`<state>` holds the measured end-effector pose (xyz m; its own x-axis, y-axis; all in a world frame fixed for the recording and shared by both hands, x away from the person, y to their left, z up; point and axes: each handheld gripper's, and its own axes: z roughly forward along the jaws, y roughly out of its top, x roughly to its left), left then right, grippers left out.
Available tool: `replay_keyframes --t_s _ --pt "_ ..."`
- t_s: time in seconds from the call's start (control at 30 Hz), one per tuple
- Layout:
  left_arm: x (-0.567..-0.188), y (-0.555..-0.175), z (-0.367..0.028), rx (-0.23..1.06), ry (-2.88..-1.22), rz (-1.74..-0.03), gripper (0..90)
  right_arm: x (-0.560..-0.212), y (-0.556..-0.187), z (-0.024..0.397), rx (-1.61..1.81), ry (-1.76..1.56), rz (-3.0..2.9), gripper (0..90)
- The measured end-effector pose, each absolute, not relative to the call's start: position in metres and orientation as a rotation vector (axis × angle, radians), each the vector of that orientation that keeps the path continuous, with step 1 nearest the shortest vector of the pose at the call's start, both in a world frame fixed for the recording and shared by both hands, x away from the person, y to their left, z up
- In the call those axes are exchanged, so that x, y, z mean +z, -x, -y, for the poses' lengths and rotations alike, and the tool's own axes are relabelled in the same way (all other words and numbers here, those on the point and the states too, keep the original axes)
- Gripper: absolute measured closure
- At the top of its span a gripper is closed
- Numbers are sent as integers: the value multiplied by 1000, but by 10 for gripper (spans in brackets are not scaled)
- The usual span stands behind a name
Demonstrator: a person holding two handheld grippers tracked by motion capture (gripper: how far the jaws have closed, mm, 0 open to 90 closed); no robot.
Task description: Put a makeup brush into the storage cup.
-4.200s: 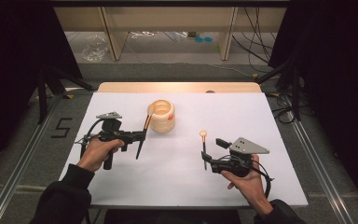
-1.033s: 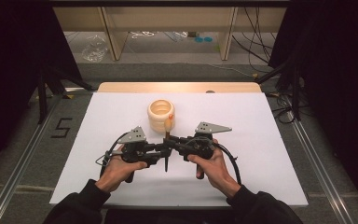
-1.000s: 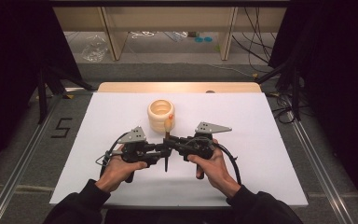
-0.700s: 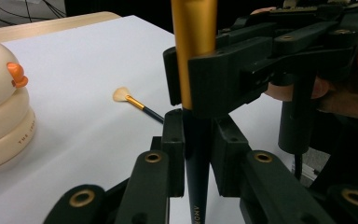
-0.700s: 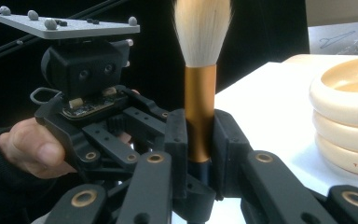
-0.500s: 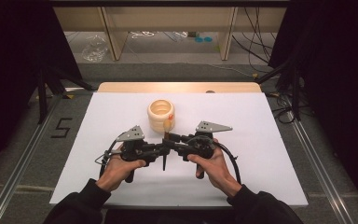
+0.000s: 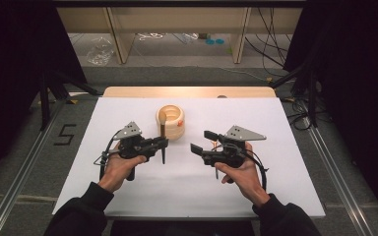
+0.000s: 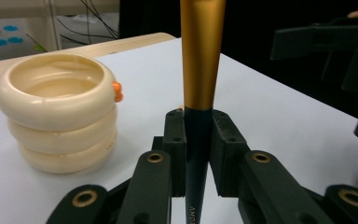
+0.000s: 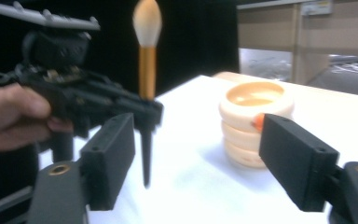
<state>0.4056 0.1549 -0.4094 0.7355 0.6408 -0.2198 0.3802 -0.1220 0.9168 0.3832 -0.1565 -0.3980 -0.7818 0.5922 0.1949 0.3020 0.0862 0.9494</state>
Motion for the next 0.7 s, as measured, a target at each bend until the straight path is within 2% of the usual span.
replay_keyframes --t_s 0.7 --pt "-393 -443 -162 382 -1690 -849 781 -415 -363 188 1534 -915 -2136 185"
